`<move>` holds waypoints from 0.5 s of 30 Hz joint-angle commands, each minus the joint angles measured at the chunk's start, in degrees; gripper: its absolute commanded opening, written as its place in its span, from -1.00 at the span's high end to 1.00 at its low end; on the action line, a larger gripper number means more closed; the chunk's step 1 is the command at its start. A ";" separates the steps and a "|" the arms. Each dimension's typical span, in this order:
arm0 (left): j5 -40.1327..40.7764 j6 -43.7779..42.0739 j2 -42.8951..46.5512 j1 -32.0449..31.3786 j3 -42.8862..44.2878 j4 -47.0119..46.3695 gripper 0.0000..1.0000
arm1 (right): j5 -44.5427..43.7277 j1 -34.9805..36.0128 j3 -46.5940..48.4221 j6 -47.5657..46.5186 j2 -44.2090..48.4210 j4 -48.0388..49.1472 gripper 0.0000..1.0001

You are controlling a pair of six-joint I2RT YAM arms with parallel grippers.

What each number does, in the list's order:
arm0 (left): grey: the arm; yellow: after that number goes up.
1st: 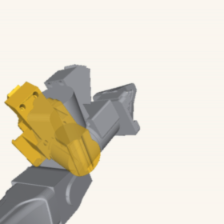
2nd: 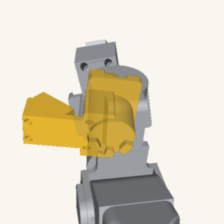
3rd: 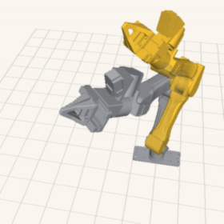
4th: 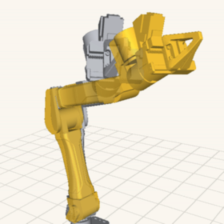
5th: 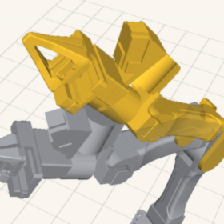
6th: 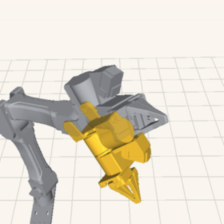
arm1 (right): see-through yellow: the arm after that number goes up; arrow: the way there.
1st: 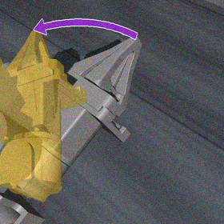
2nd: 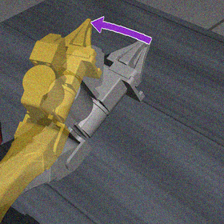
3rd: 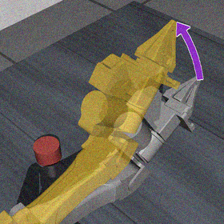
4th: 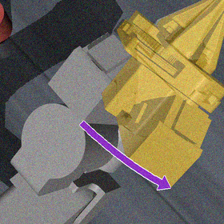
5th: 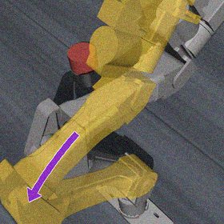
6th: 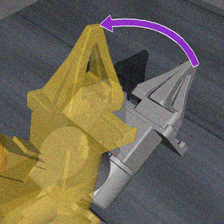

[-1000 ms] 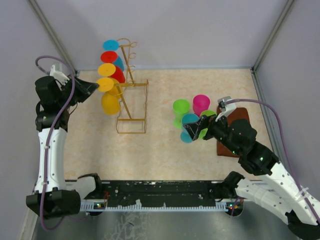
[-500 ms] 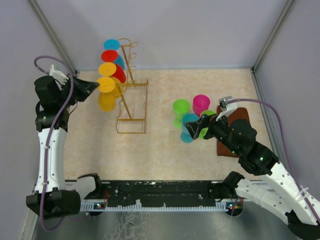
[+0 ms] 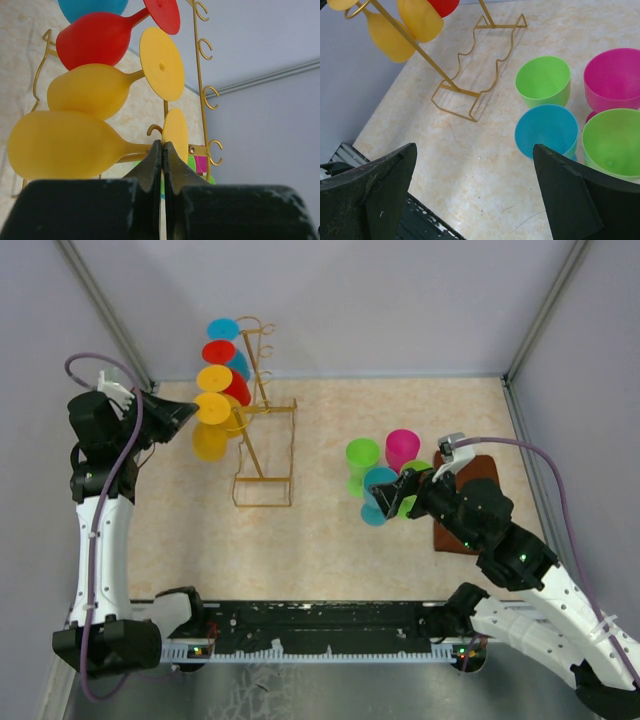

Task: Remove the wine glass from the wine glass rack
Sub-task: Pick up the wine glass from the wine rack.

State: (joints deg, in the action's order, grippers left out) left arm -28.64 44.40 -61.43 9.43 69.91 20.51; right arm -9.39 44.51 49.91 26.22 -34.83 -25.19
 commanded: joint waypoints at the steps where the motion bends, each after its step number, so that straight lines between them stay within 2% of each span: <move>1: 1.39 1.89 -0.04 0.50 0.84 -0.95 1.00 | -1.47 0.22 1.57 0.41 0.36 0.96 -0.98; 15: 5.55 2.81 1.30 0.70 1.69 -0.39 1.00 | -1.96 0.28 0.80 0.42 0.26 0.69 -0.98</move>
State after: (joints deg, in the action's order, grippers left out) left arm -24.88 47.72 -61.32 9.54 69.93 20.53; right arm -10.07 44.51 49.91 26.24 -34.89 -26.22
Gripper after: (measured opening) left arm 0.014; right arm 0.991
